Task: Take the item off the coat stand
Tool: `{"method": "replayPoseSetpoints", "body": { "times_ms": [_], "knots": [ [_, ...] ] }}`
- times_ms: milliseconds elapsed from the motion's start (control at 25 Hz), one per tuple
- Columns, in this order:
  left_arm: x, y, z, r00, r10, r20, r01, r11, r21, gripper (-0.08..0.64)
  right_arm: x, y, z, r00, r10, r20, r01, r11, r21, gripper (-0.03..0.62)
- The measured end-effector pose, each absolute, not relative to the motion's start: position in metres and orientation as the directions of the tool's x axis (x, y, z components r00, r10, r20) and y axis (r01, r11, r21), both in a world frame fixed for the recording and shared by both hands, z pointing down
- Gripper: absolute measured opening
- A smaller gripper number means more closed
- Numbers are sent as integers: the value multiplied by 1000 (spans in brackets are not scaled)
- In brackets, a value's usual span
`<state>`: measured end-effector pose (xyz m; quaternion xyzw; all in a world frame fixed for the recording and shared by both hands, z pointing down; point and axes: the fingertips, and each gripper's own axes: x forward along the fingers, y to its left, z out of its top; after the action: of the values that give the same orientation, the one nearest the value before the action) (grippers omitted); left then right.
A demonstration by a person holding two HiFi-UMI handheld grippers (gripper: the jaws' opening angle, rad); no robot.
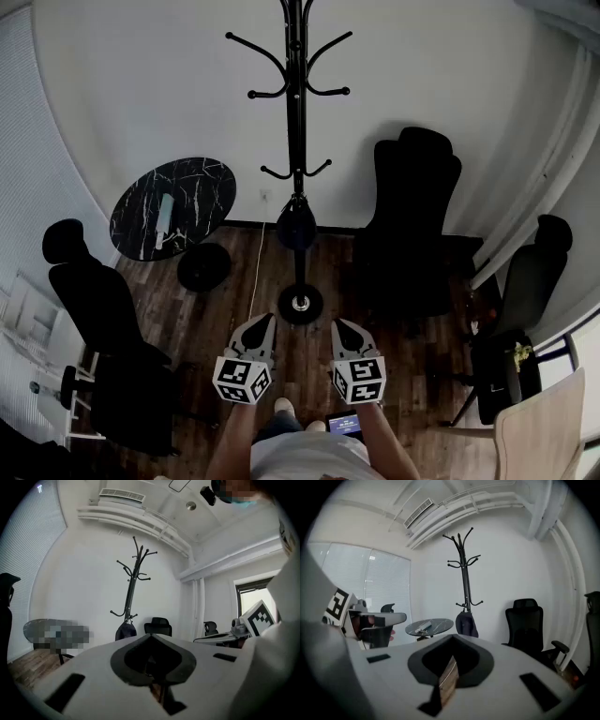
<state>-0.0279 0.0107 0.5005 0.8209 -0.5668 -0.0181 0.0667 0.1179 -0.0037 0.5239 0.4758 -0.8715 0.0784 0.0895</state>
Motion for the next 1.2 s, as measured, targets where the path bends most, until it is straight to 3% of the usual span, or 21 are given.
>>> {"method": "replayPoseSetpoints", "body": {
  "times_ms": [320,840,1200],
  "knots": [
    [-30,13,509,352,-934,63,-931,-343,122,20,118,1,529,-524,-818,238,-847,529,-50,11],
    [-32,24,480,323,-945,-45,-939,-326,113,20,127,9,518,-550,-814,186,-835,539,-108,11],
    [-30,-2,496,352,-936,7,-928,-348,131,20,118,-12,522,-605,-774,186,-796,587,-150,11]
  ]
}}
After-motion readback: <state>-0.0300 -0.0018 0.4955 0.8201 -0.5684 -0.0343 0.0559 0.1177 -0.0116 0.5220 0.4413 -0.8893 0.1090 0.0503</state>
